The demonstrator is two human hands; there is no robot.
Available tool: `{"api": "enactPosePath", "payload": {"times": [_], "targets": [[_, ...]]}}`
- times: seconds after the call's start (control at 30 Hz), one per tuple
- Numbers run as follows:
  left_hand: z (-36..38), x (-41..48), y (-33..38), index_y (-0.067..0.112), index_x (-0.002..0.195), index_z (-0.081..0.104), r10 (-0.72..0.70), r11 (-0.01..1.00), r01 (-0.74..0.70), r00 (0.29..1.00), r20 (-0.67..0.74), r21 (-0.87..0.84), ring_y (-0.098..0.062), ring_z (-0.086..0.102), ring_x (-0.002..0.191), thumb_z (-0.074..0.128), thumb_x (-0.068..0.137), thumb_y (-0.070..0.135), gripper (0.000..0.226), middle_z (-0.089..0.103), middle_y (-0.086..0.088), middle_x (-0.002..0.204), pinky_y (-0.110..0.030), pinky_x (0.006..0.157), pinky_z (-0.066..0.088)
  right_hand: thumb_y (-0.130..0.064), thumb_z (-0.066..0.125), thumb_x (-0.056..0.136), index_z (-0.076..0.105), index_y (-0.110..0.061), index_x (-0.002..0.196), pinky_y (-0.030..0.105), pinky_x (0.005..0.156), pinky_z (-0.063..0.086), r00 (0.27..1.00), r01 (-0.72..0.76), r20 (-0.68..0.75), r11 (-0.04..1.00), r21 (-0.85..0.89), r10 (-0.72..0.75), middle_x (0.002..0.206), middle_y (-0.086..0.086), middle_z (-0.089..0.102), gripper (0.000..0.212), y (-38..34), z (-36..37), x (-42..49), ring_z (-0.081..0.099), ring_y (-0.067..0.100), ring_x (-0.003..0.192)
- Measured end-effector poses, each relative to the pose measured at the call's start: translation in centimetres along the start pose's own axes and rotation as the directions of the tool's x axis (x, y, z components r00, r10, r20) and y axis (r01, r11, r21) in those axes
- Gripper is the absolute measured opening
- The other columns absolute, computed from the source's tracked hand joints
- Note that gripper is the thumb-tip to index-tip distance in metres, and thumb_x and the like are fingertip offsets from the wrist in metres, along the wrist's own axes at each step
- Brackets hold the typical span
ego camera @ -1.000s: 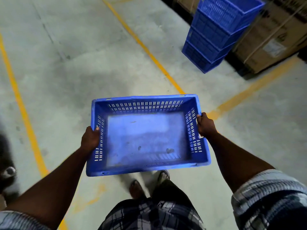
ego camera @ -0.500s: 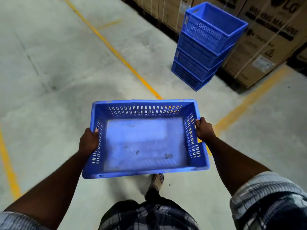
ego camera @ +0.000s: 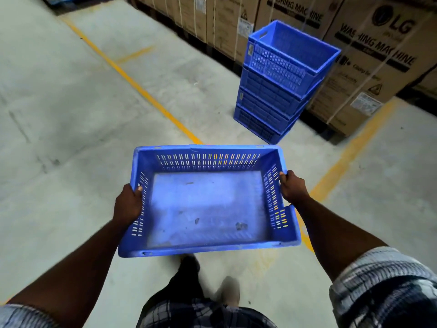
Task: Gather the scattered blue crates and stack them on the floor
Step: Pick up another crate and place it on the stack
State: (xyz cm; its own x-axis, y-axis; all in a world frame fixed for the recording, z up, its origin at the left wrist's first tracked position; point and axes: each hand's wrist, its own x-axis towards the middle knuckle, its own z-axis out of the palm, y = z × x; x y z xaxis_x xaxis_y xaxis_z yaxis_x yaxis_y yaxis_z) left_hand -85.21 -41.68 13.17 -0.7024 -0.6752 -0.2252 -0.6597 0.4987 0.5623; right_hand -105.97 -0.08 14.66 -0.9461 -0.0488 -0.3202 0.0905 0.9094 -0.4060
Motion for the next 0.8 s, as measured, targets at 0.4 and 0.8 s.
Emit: {"api": "enactPosePath", "payload": {"times": [0.4, 0.8], "targets": [[-3.6, 21.9, 8.8, 0.001, 0.096, 0.046, 0.217, 0.976, -0.219, 0.973, 0.076, 0.018, -0.049, 0.058, 0.096, 0.043, 0.101, 0.034, 0.034, 0.060, -0.034, 0.100, -0.040, 0.069, 0.036, -0.017, 0.034, 0.103, 0.050, 0.011, 0.118, 0.047, 0.090, 0.042, 0.995, -0.062, -0.081, 0.993, -0.101, 0.054, 0.116, 0.035, 0.055, 0.035, -10.8, -2.2, 10.2, 0.056, 0.052, 0.104], [-2.2, 35.1, 17.8, 0.000, 0.096, 0.046, 0.297, 0.953, -0.302, 0.945, 0.136, 0.019, -0.051, 0.057, 0.098, 0.043, 0.100, 0.033, 0.034, 0.060, -0.036, 0.102, -0.044, 0.074, 0.041, -0.015, 0.034, 0.103, 0.050, 0.011, 0.119, 0.048, 0.091, 0.044, 0.971, -0.197, -0.135, 0.980, 0.003, 0.196, 0.117, 0.035, 0.054, 0.034, -14.9, -5.5, 18.4, 0.056, 0.050, 0.105]]}}
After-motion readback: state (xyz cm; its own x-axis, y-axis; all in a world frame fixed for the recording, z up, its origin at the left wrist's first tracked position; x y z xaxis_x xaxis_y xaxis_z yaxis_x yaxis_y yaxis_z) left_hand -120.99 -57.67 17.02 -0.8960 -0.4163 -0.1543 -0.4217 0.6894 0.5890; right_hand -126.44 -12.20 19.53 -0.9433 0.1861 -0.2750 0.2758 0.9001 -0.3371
